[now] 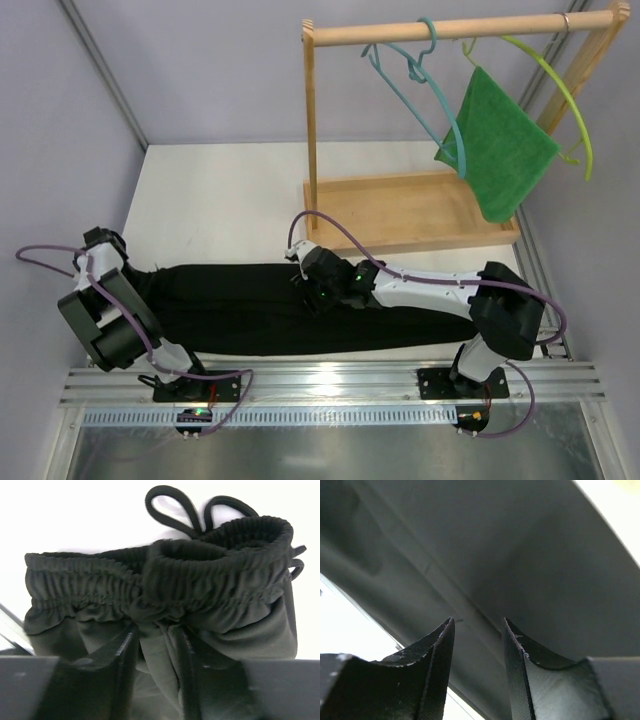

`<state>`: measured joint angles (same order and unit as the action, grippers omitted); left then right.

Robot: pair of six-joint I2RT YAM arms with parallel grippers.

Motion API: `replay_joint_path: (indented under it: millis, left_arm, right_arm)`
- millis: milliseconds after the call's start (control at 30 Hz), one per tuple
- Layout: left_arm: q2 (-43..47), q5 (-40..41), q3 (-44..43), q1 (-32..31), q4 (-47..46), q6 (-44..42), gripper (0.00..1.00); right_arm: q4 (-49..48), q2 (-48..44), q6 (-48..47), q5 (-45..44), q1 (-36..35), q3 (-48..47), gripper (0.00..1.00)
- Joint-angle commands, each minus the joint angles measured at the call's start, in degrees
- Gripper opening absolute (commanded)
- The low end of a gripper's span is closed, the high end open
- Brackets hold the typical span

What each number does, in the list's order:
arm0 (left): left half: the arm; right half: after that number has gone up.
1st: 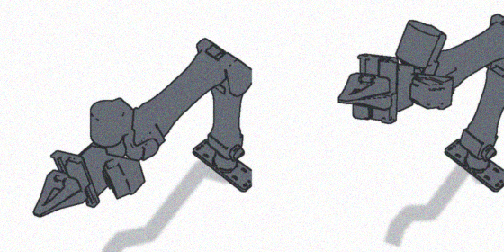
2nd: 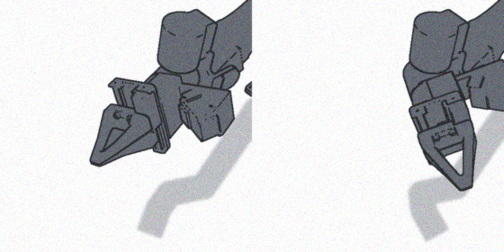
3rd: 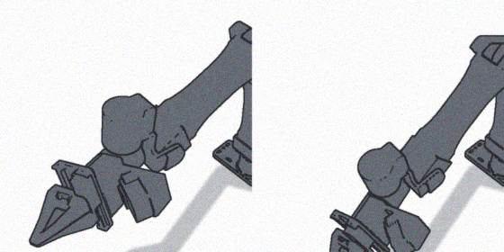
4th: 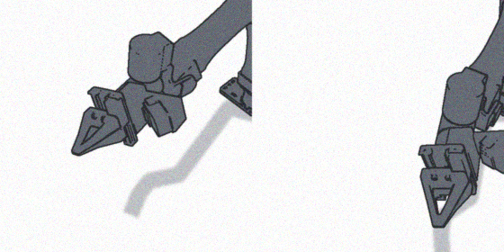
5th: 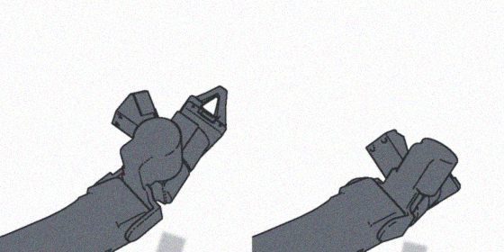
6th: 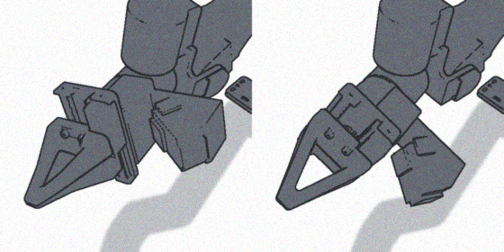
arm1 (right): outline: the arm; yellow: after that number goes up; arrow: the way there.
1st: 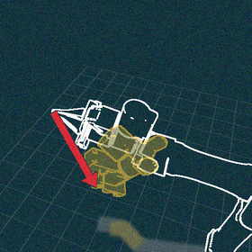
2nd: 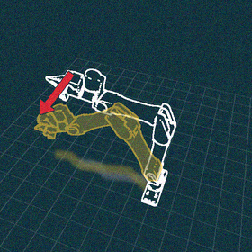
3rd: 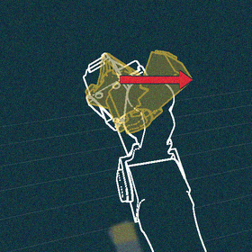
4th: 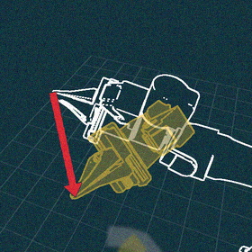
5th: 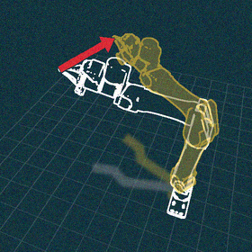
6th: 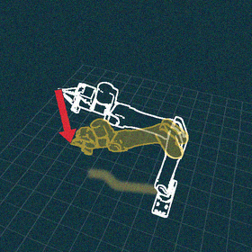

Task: Place the trousers on the hanger
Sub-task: Fold the trousers

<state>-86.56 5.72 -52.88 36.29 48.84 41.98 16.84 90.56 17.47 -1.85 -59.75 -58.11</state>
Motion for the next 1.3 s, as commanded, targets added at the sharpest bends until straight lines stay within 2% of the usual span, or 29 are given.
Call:
replay_joint_path:
  millis: [0, 67, 133, 333, 533, 700, 800, 867, 967, 1133, 1267]
  left_arm:
    - [-1.3, 2.5, 0.8, 0.5, -2.2, 0.0, 0.33]
    - [-3.6, 0.1, 0.9, 0.5, -3.5, 0.0, 0.27]
    - [-4.7, -1.1, 0.9, 0.6, -4.5, 0.1, 0.26]
    - [-7.2, -5.0, -0.9, 0.5, -8.8, 0.8, 0.27]
    - [-12.7, -13.3, -7.2, -1.4, -11.5, 2.8, 0.29]
    - [-16.7, -16.3, -15.0, -5.9, -10.4, 1.3, 0.3]
    - [-16.1, -13.4, -19.4, -6.8, -5.0, -0.5, 0.36]
    - [-12.3, -8.2, -20.8, -6.7, -2.3, -2.2, 0.46]
    - [-5.8, -2.7, -20.8, -6.7, -1.0, -3.5, 0.54]
    - [0.4, -0.8, -18.1, -6.6, -2.3, -2.4, 0.54]
    - [-0.2, -3.2, -15.3, -6.7, -4.4, -1.2, 0.48]
  right_arm:
    - [-6.1, 1.4, -3.5, 0.3, -1.2, -3.2, 0.45]
    - [-7.0, 2.9, -3.5, 0.6, -1.2, -2.5, 0.45]
    - [-7.8, 4.1, -3.5, 0.7, -1.3, -2.2, 0.45]
    - [-8.8, 5.6, -3.4, -3.1, -2.1, -1.0, 0.44]
    - [-4.8, 9.1, -2.7, -11.9, -2.0, -7.2, 0.42]
    - [-2.7, 11.1, 1.2, -17.0, -2.0, -12.5, 0.41]
    - [-1.4, 11.0, 0.5, -14.6, -2.0, -14.9, 0.41]
    - [-1.5, 8.8, -0.7, -12.0, -2.0, -15.0, 0.41]
    - [-1.5, 6.6, -4.1, -7.1, -2.0, -14.5, 0.41]
    - [-1.0, 4.7, -8.4, -1.7, -2.0, -14.0, 0.36]
    - [-1.7, 3.6, -8.5, -0.4, -2.1, -11.2, 0.3]
